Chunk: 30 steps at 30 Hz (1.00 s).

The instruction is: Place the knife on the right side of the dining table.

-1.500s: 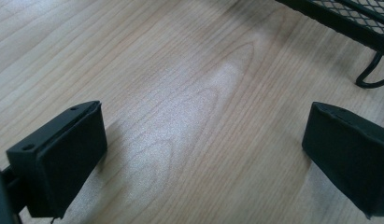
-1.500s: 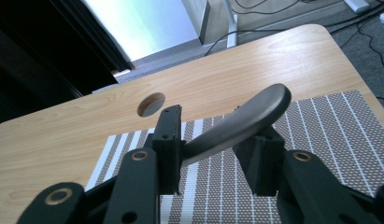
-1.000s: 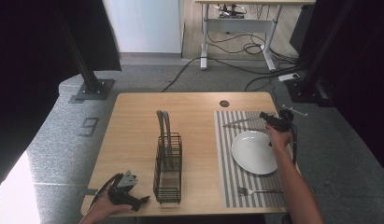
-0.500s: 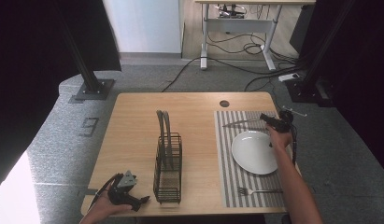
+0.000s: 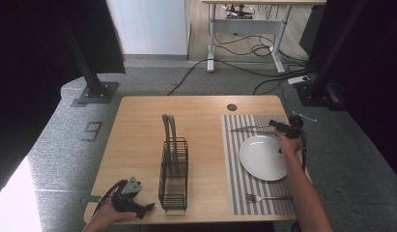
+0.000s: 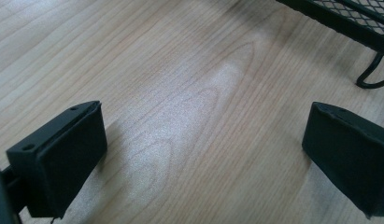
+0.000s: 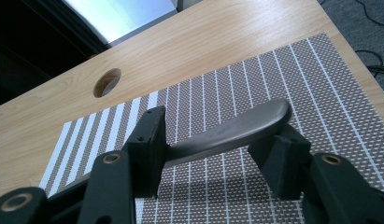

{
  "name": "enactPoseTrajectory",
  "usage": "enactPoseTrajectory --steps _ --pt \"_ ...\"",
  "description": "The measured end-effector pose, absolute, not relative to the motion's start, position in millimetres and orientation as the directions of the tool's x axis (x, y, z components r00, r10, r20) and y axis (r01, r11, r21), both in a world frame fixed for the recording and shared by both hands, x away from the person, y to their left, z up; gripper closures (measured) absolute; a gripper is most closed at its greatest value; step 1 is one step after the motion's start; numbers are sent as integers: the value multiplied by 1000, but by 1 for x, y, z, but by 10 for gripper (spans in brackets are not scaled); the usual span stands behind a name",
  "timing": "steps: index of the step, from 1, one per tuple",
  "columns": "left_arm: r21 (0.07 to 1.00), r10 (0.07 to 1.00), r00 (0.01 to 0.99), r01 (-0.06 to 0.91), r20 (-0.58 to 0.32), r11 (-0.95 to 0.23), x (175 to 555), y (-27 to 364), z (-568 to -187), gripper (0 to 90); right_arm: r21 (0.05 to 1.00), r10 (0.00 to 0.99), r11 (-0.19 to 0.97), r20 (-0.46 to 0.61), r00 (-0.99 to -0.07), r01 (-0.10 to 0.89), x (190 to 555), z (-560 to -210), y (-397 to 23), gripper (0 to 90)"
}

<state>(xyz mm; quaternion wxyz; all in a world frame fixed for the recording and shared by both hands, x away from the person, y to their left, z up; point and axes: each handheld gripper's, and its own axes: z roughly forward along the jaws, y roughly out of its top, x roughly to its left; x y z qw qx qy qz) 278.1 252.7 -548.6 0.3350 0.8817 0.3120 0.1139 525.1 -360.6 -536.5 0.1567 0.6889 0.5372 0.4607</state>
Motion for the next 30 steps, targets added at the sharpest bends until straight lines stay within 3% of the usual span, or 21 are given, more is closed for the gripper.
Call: enactPoseTrajectory --steps 30 --pt "662 627 779 474 -8 -581 278 253 -549 0 664 894 -374 444 60 647 529 -548 -366 399"
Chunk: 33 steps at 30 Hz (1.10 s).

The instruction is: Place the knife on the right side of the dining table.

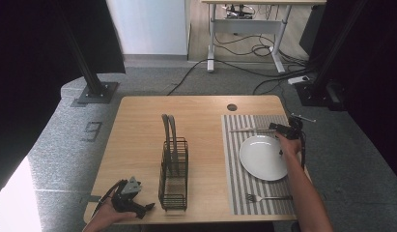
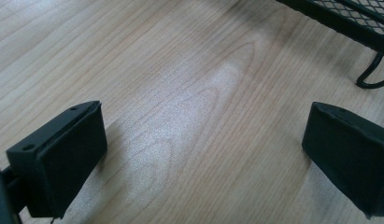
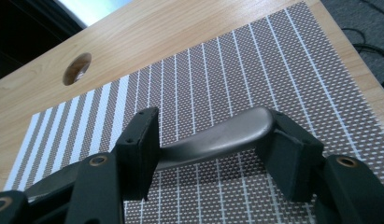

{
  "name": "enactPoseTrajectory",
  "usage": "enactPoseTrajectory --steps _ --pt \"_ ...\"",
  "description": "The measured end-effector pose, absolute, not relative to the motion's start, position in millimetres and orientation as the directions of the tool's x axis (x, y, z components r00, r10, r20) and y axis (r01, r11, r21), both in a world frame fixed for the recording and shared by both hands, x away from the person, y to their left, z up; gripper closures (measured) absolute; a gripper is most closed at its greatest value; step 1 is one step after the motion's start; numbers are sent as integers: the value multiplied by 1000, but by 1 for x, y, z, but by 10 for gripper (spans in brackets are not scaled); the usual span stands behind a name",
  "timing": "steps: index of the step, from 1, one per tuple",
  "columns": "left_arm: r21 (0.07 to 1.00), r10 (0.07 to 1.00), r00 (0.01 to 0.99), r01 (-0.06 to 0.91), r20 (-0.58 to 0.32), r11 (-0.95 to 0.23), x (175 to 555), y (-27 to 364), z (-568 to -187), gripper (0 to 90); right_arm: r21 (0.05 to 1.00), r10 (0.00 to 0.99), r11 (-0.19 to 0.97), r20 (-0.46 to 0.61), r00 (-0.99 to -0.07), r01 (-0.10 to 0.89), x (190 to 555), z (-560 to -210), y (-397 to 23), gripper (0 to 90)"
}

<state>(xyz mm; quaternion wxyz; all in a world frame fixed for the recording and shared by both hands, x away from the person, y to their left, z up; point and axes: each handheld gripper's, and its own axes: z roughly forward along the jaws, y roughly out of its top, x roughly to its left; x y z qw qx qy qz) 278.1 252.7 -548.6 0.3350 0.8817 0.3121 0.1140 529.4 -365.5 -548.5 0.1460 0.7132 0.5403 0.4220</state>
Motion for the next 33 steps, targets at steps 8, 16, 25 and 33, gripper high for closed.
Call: enactPoseTrajectory --steps 8,16,25,33 --pt "662 627 779 474 -8 -581 278 253 -549 0 651 890 -385 451 74 654 528 -548 -366 404" --pt "662 627 779 474 -8 -580 278 253 -549 0 642 905 -369 412 104 671 527 -544 -363 392" --pt "662 628 778 475 -8 -580 278 253 -549 0 640 927 -332 358 113 693 526 -541 -359 398" --pt "662 628 778 475 -8 -580 278 253 -549 0 671 941 -284 333 65 685 526 -536 -357 391"
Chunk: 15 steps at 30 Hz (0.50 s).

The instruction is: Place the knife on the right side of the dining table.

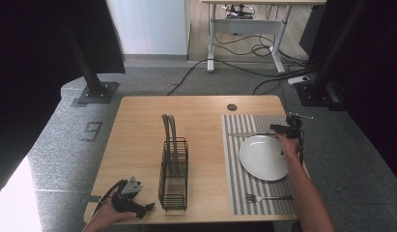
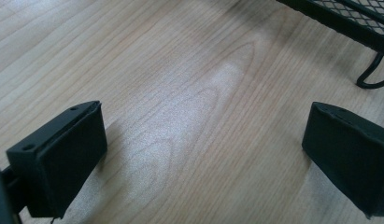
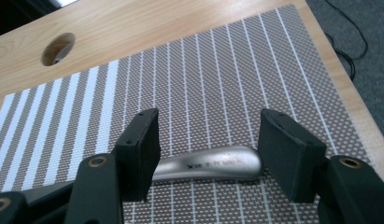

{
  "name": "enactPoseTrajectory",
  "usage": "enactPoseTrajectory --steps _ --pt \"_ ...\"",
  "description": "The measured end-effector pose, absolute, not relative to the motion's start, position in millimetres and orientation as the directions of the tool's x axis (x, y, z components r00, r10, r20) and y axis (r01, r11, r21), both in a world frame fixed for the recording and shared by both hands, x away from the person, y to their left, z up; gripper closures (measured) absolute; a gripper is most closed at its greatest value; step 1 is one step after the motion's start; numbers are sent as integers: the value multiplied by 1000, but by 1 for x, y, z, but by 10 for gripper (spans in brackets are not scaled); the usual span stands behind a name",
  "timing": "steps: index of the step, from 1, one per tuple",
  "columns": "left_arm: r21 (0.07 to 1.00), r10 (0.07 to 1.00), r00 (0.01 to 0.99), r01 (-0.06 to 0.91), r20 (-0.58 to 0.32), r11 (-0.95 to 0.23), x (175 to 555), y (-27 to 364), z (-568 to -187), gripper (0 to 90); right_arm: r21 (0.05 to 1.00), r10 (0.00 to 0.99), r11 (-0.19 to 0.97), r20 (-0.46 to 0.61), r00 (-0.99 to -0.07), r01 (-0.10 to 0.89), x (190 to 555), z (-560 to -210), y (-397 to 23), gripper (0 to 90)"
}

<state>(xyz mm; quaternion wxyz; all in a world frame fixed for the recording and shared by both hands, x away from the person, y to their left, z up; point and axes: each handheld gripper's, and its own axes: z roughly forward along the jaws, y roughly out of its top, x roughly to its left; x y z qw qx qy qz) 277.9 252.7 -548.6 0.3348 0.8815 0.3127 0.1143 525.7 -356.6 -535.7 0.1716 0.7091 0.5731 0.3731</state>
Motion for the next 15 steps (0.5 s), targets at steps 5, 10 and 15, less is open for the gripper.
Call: enactPoseTrajectory --steps 5,10,15 --pt "662 628 778 475 -8 -580 278 253 -549 0 665 942 -262 333 37 699 528 -531 -353 392" --pt "662 628 778 475 -8 -580 278 253 -549 0 661 942 -247 334 17 708 528 -530 -349 391" --pt "662 628 778 475 -8 -580 278 253 -549 0 621 932 -250 362 11 743 526 -531 -354 401"
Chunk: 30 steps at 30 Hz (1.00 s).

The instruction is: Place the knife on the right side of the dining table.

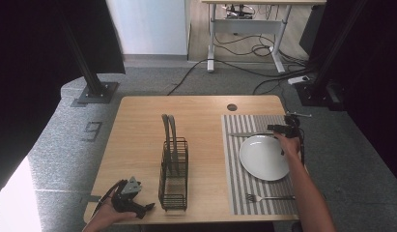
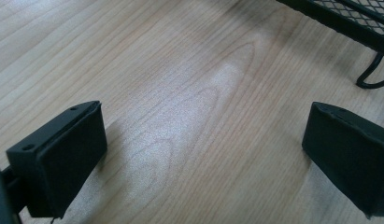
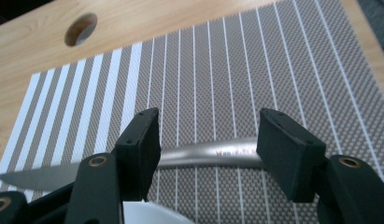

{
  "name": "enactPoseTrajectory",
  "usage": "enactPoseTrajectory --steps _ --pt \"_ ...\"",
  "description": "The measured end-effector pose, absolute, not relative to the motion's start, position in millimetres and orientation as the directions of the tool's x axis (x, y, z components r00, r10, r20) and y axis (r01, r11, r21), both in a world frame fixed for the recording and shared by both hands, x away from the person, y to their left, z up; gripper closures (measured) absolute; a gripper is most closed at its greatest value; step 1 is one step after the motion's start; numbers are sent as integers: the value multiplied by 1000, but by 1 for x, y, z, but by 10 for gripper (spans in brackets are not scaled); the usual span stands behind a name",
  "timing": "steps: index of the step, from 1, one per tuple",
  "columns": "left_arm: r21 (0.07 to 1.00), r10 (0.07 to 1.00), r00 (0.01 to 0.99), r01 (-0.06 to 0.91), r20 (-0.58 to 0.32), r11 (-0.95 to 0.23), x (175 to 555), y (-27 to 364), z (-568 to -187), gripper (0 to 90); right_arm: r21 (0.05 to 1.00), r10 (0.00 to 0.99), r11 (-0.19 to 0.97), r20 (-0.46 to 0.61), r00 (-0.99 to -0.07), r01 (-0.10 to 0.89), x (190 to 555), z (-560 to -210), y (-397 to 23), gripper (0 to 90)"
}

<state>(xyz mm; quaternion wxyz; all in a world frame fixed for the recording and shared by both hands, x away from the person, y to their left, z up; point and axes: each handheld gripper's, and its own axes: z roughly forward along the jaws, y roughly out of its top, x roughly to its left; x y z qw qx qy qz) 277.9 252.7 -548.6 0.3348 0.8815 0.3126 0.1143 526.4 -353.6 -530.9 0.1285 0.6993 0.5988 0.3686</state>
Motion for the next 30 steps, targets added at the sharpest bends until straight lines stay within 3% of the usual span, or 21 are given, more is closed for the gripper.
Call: enactPoseTrajectory --steps 14,30 --pt "662 627 779 474 -8 -581 278 253 -549 0 581 924 -239 382 -1 778 524 -530 -358 409" --pt "662 627 779 474 -8 -581 278 253 -549 0 619 909 -237 414 -54 749 519 -519 -349 406"
